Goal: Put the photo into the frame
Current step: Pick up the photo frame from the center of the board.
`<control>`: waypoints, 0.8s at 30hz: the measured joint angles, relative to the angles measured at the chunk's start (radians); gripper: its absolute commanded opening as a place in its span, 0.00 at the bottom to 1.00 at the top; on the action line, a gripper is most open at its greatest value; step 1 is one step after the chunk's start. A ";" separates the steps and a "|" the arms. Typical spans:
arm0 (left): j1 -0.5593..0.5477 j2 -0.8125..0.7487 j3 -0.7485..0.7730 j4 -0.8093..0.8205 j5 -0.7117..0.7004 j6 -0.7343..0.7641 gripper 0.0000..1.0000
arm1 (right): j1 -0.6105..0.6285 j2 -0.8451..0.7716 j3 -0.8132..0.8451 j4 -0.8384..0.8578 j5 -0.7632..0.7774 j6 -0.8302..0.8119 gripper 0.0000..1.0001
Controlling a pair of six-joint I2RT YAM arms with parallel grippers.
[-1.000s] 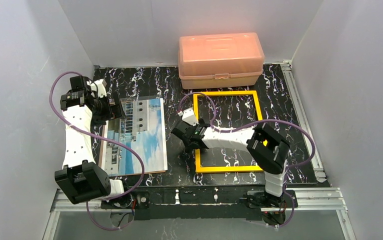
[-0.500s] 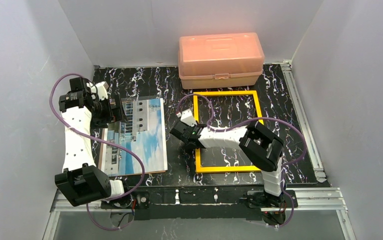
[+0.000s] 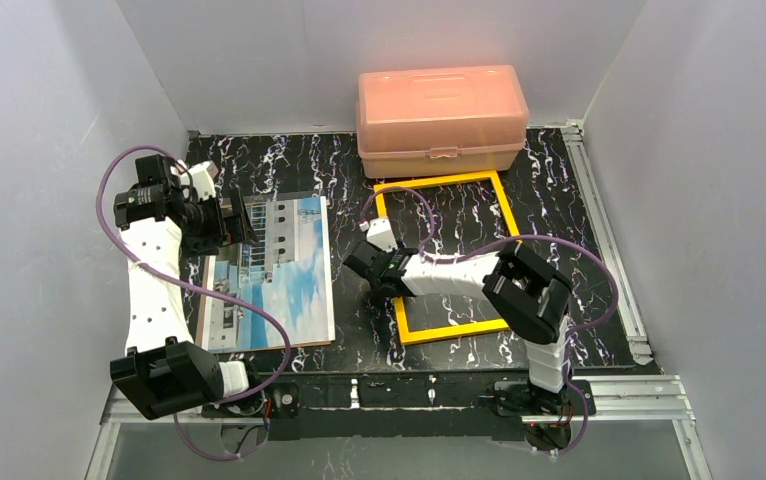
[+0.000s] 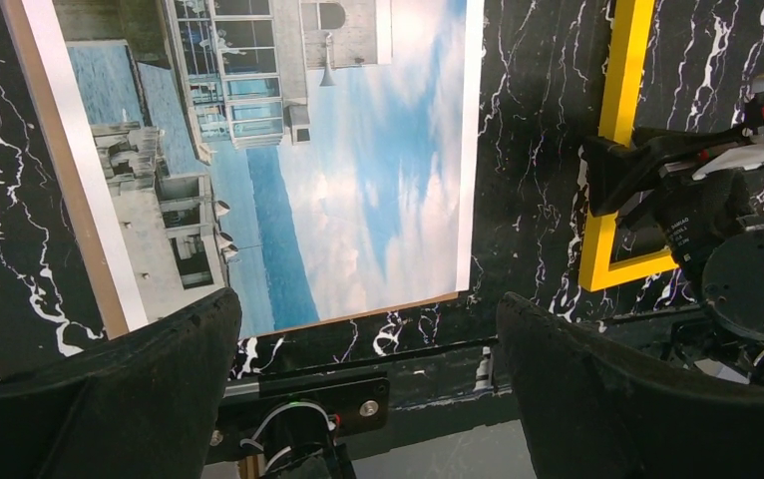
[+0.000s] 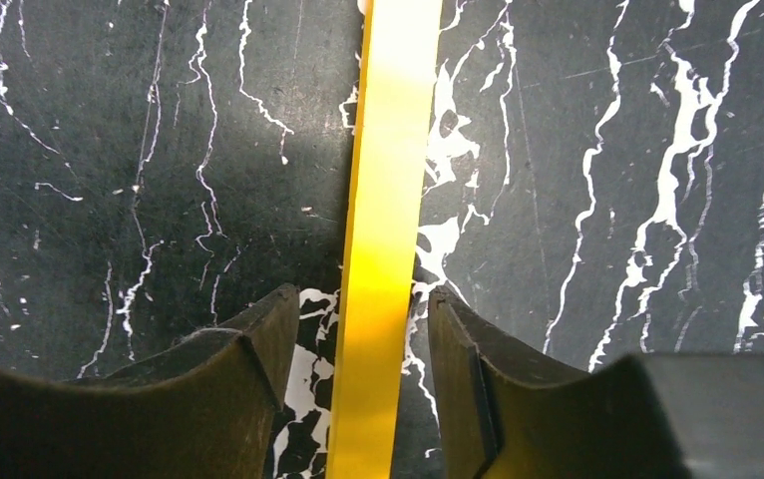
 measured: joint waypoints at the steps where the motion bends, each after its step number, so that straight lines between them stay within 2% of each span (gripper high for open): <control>1: 0.000 0.000 0.002 -0.001 0.003 0.001 0.98 | -0.002 -0.004 -0.008 0.012 -0.007 0.009 0.54; 5: 0.000 0.000 0.011 -0.014 0.016 0.008 0.99 | -0.014 -0.021 -0.043 0.058 -0.042 0.043 0.42; 10: 0.000 0.001 0.031 -0.022 0.042 0.012 0.98 | -0.028 -0.044 -0.091 0.126 -0.093 0.105 0.14; 12: 0.000 0.001 0.034 -0.022 0.060 0.012 0.98 | -0.034 -0.048 -0.093 0.126 -0.106 0.119 0.09; 18: 0.000 0.004 0.034 -0.023 0.104 0.012 0.98 | -0.040 -0.061 -0.079 0.087 -0.151 0.135 0.02; 24: -0.006 0.019 0.034 -0.021 0.116 0.015 0.98 | -0.039 -0.146 0.037 -0.025 -0.240 0.180 0.01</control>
